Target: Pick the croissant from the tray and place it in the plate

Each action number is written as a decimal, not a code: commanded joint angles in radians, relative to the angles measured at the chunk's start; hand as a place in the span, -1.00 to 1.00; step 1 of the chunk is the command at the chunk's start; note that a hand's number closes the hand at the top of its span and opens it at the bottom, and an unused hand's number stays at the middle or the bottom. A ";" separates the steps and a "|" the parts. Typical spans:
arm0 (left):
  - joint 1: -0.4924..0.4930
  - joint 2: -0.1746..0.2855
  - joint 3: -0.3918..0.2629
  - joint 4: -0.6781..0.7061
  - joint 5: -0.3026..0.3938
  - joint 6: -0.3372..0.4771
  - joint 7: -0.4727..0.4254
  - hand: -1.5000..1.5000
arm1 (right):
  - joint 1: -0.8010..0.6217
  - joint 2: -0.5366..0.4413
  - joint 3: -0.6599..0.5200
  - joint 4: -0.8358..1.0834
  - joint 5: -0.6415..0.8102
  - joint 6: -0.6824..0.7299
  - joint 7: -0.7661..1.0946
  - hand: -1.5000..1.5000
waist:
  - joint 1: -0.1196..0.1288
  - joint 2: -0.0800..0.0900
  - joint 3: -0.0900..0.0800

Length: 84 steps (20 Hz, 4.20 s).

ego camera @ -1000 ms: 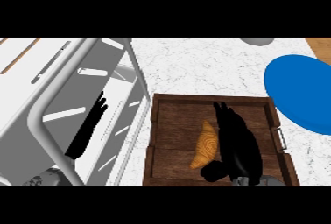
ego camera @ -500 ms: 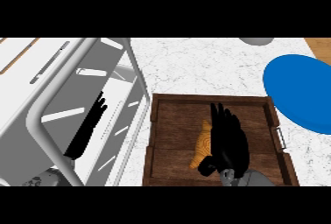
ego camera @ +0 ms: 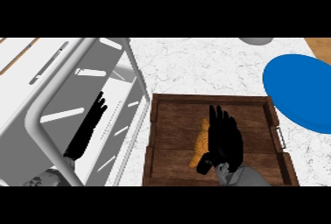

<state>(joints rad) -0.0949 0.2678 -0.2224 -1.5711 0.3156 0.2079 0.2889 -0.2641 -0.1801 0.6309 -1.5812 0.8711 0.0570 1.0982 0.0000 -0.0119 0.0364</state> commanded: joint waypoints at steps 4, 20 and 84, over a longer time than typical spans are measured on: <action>0.119 -0.005 -0.039 0.074 -0.053 0.007 -0.067 0.00 | -0.008 0.005 0.029 0.048 -0.003 0.108 0.015 1.00 | 0.011 0.012 -0.038; 0.019 0.006 -0.055 0.031 -0.013 0.013 0.019 0.00 | -0.336 0.046 -0.475 0.331 0.181 -0.159 0.197 1.00 | 0.070 0.051 -0.036; 0.089 0.035 -0.088 0.057 0.026 0.043 -0.046 0.00 | -0.369 -0.179 -1.422 0.846 0.141 -1.261 -0.602 -1.00 | 0.018 0.017 -0.030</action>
<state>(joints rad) -0.1095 0.3046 -0.2930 -1.5756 0.3531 0.2585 0.2706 -0.6470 -0.3650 -0.7937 -0.6767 1.1275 -1.1031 0.5881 0.0260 -0.0038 0.0315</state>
